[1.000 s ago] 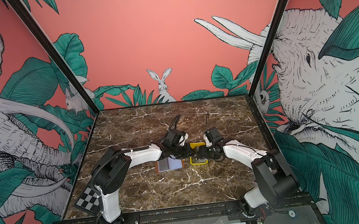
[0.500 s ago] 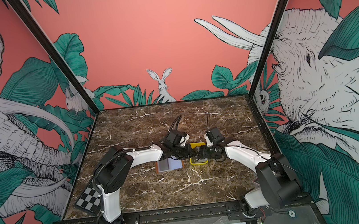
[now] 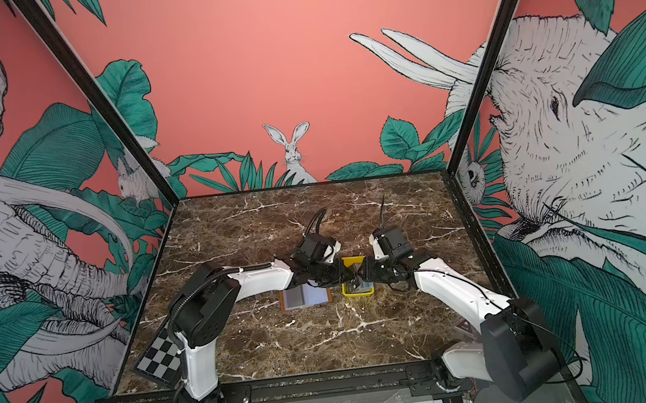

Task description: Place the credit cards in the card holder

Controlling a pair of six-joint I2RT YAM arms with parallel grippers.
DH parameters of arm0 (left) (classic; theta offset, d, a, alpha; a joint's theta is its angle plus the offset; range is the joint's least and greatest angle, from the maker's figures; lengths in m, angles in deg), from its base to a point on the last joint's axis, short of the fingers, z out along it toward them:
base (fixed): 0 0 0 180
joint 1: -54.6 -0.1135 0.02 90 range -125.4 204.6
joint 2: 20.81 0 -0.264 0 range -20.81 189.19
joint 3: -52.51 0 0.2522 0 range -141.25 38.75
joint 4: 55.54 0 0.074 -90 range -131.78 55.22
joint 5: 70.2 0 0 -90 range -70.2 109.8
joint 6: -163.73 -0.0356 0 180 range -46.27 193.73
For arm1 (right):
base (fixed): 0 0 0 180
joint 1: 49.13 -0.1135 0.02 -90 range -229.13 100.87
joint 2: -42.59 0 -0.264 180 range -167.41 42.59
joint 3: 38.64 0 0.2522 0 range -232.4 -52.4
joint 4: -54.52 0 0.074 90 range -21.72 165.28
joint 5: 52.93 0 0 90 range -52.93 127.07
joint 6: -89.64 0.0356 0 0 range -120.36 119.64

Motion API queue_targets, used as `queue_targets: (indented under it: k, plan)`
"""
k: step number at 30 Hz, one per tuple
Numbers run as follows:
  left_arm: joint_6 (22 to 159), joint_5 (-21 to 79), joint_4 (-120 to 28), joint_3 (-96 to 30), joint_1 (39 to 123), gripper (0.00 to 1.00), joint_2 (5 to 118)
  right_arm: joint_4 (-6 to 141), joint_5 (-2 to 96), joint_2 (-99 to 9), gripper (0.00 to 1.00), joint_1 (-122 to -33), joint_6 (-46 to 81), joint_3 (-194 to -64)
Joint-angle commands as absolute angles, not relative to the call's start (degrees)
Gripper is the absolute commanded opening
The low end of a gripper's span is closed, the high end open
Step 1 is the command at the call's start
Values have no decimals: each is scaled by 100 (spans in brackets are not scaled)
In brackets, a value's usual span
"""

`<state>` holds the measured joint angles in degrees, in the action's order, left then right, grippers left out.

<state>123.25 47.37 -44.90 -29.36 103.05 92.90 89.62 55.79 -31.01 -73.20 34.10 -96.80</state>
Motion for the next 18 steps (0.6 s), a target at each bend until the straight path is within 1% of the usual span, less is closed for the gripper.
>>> queue_targets:
  k: [1, 9, 18]
  plan:
    - [12332, 4643, -4449, -2910, 10356, 15, 9362, 8788, 5650, -3284, 35, -7405, 3588, -9748]
    - [12341, 4670, -4473, -2910, 10359, 15, 9376, 8551, 5594, -3615, 25, -7585, 3795, -9766]
    - [12353, 4678, -4503, -2910, 10357, 15, 9387, 8498, 5504, -3898, 18, -7681, 3856, -9786]
